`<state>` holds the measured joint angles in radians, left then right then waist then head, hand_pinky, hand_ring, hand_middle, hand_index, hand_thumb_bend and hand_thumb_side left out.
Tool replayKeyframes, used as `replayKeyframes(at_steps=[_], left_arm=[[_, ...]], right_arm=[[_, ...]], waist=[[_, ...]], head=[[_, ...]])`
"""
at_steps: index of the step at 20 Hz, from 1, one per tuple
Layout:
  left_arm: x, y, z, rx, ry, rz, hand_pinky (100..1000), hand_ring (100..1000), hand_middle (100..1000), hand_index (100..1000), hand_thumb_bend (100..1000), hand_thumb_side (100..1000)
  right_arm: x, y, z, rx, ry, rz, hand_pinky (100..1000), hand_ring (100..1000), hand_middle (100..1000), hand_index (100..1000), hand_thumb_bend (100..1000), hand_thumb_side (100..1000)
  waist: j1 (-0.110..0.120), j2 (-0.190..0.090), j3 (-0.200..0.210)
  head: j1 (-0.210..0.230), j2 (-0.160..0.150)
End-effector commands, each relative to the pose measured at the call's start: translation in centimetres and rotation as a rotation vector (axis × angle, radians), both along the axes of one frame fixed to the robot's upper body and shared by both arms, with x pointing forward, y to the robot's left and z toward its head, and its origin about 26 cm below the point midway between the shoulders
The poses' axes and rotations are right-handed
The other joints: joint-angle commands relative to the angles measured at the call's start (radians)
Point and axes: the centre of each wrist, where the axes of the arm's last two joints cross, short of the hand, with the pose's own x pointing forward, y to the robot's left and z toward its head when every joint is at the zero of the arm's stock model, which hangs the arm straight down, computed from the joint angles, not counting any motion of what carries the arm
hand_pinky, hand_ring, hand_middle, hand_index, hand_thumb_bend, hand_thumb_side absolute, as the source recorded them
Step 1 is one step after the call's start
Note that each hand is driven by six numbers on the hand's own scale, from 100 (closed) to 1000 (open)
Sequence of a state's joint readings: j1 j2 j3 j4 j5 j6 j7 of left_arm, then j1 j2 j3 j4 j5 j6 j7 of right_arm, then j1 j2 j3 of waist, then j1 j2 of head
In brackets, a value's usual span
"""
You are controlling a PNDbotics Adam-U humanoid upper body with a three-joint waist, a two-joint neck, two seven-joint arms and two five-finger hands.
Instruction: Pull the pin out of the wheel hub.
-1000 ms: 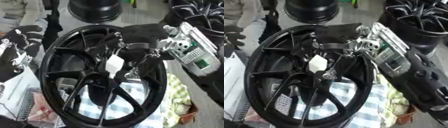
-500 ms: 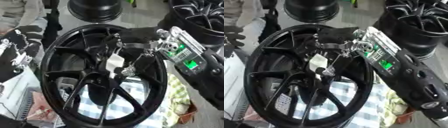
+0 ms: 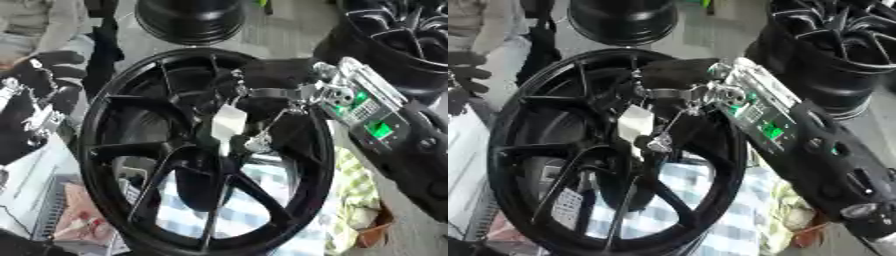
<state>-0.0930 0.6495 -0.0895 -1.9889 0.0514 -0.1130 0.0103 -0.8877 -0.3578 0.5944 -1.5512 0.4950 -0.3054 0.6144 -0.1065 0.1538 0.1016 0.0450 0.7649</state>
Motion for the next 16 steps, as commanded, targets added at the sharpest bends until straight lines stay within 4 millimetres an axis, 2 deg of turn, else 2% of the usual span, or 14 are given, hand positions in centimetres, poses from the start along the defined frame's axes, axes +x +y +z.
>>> replayKeyframes(at_steps=[1,5,11,13,16], left_arm=[[-0.01,0.04,0.71,0.019,-0.021,-0.003,719,776,785,864,374,681],[-0.02,0.06,0.69,0.019,-0.02,-0.002,719,776,785,864,373,681],[-0.01,0.07,0.71,0.019,-0.02,-0.001,719,776,785,864,371,682],[-0.01,0.07,0.72,0.019,-0.021,-0.001,719,776,785,864,371,682],[-0.01,0.07,0.71,0.019,-0.021,-0.002,719,776,785,864,370,682]], right_arm=[[-0.07,-0.61,1.12,-0.004,-0.028,-0.011,741,805,780,902,249,208],[-0.24,-0.77,1.41,-0.005,-0.028,-0.019,685,732,715,851,229,204],[-0.21,-0.96,1.55,0.005,-0.029,-0.041,598,638,663,809,196,215],[-0.14,-1.0,1.52,0.005,-0.03,-0.05,588,608,634,802,189,228],[0.0,-1.03,1.38,-0.006,-0.032,-0.063,597,593,639,797,180,243]], waist=[[0.007,-0.012,-0.001],[0.007,-0.012,-0.002],[0.007,-0.012,-0.002],[0.007,-0.013,-0.001],[0.007,-0.013,0.0]], head=[[0.001,0.005],[0.001,0.005],[0.001,0.005],[0.001,0.005],[0.0,0.005]])
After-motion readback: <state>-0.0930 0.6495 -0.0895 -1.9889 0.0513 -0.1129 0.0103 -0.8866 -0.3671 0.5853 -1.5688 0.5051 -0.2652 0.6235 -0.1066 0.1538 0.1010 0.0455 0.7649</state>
